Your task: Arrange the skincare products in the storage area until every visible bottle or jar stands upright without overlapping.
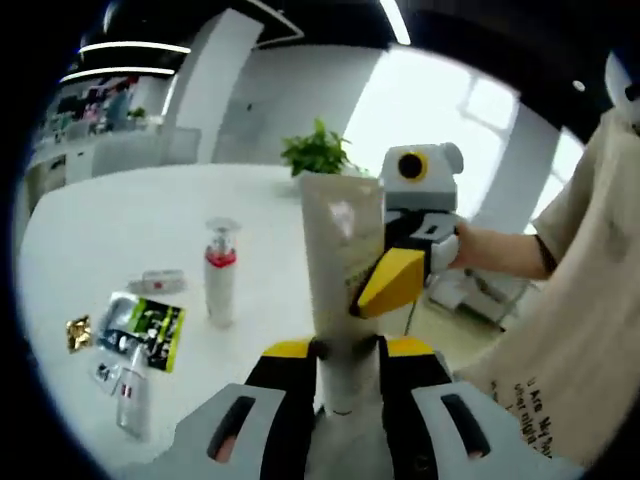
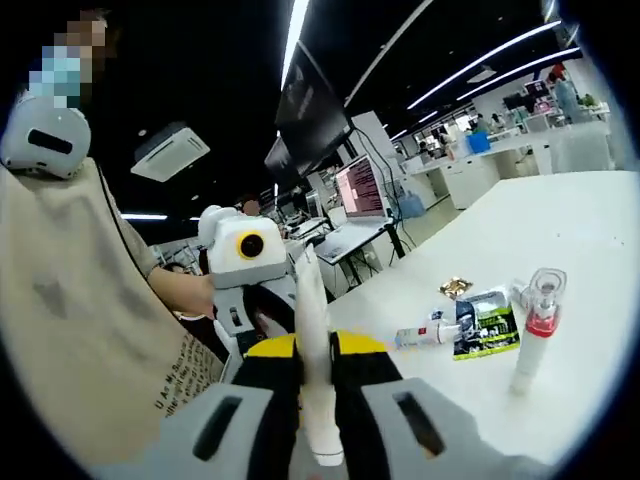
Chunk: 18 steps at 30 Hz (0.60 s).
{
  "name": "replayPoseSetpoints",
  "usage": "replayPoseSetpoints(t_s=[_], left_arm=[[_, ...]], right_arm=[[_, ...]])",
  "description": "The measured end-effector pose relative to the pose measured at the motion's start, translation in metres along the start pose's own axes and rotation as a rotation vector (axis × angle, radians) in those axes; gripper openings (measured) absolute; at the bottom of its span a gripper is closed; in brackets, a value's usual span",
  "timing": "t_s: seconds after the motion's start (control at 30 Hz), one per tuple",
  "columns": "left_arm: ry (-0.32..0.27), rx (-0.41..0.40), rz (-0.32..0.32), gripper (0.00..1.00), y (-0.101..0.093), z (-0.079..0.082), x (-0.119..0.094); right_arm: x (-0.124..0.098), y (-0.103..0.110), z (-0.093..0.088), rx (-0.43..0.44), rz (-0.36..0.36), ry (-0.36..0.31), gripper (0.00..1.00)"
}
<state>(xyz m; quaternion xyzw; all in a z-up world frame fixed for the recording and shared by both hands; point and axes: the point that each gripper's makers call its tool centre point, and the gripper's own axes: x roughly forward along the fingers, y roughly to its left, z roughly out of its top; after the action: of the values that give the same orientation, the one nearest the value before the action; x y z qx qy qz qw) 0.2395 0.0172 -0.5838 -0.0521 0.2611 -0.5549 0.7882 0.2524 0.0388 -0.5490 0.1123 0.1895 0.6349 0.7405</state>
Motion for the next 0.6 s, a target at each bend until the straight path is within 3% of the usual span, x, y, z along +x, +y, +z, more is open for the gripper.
replayPoseSetpoints(t_s=[0.43, 0.6], left_arm=[[0.028, 0.128, -0.11, 0.19, -0.012, 0.01, 0.012], [0.058, 0.16, -0.118, 0.18, -0.012, 0.008, 0.015]], right_arm=[[-0.001, 0.017, 0.01, -0.101, 0.079, 0.049, 0.1], [0.006, 0.021, 0.009, -0.152, 0.107, 0.075, 0.1]])
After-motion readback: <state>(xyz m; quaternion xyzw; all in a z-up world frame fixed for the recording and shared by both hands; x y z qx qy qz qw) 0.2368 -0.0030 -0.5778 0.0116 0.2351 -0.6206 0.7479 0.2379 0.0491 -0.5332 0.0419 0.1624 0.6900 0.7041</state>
